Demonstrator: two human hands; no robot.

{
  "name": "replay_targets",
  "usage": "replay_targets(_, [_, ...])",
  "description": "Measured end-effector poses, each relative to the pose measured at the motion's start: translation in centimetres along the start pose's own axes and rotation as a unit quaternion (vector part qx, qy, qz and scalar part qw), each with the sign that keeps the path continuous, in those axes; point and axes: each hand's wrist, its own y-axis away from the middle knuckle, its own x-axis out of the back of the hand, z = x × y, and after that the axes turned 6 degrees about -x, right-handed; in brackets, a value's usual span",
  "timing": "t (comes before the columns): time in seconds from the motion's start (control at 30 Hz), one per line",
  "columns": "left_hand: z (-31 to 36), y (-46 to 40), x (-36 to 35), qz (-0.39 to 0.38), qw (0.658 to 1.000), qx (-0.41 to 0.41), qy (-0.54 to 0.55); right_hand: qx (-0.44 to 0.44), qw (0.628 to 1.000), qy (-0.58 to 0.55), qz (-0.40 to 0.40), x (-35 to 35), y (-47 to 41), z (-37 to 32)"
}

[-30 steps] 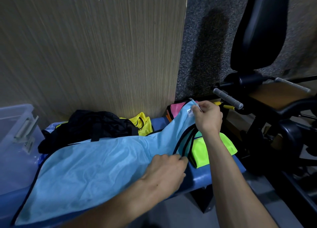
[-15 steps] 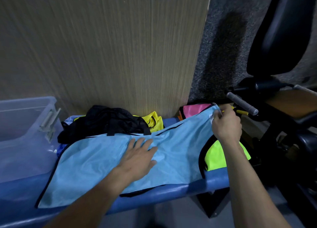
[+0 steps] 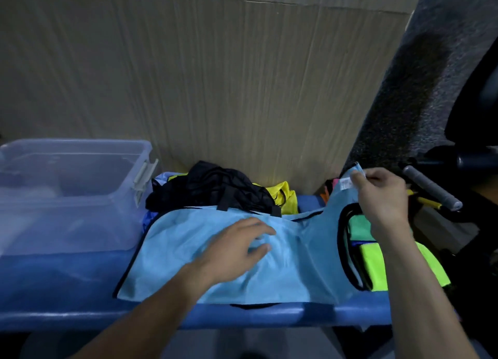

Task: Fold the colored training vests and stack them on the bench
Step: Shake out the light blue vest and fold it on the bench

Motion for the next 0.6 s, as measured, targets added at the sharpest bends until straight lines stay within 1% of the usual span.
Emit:
replay_targets(0.07, [-0.4,0.9,2.4,0.083,0.991,0.058,0.089,0.025,0.998,-0.02,-0.051,-2.5,1.5,-1.8])
replay_targets(0.1, [-1.0,1.4,3.6,0.109,0.984,0.093,0.109,0.04,0.996,-0.018,-0.076,-3.9,2.6,-2.9])
replay_targets(0.2, [-3.7,2.9,6.5,0.138,0.956,0.199,0.163,0.098,0.987,0.006,-0.129,-8.8,6.4,-5.9])
replay_targets(0.23, [-4.4,3.4,7.3,0.167,0.936,0.232,0.205,0.123,0.982,0.029,-0.144,-10.5,7.9,-6.7])
replay_targets(0.27, [-5.0,3.7,8.0,0.206,0.907,0.256,0.263,0.151,0.974,0.056,-0.159,-12.3,9.4,-7.2])
replay_targets(0.33, [-5.1,4.0,9.3,0.273,0.858,0.278,0.334,0.202,0.955,0.107,-0.189,-15.9,12.3,-7.4])
replay_targets(0.37, [-4.9,4.2,9.7,0.295,0.852,0.281,0.33,0.216,0.945,0.131,-0.207,-17.5,13.7,-7.2])
replay_targets(0.4, [-4.9,4.4,10.0,0.312,0.857,0.274,0.304,0.219,0.937,0.153,-0.226,-18.8,14.8,-6.8])
replay_targets(0.43, [-5.1,4.8,10.1,0.316,0.872,0.267,0.26,0.212,0.931,0.17,-0.243,-19.9,15.7,-6.2])
replay_targets(0.47, [-5.3,5.3,10.2,0.309,0.885,0.264,0.229,0.199,0.93,0.177,-0.253,-20.7,16.3,-5.8])
replay_targets(0.5, [-5.5,5.6,10.2,0.294,0.89,0.269,0.222,0.179,0.934,0.171,-0.257,-21.2,16.6,-5.4])
replay_targets(0.6, [-5.8,6.1,10.2,0.266,0.87,0.301,0.284,0.103,0.956,0.103,-0.254,-21.8,17.0,-4.9])
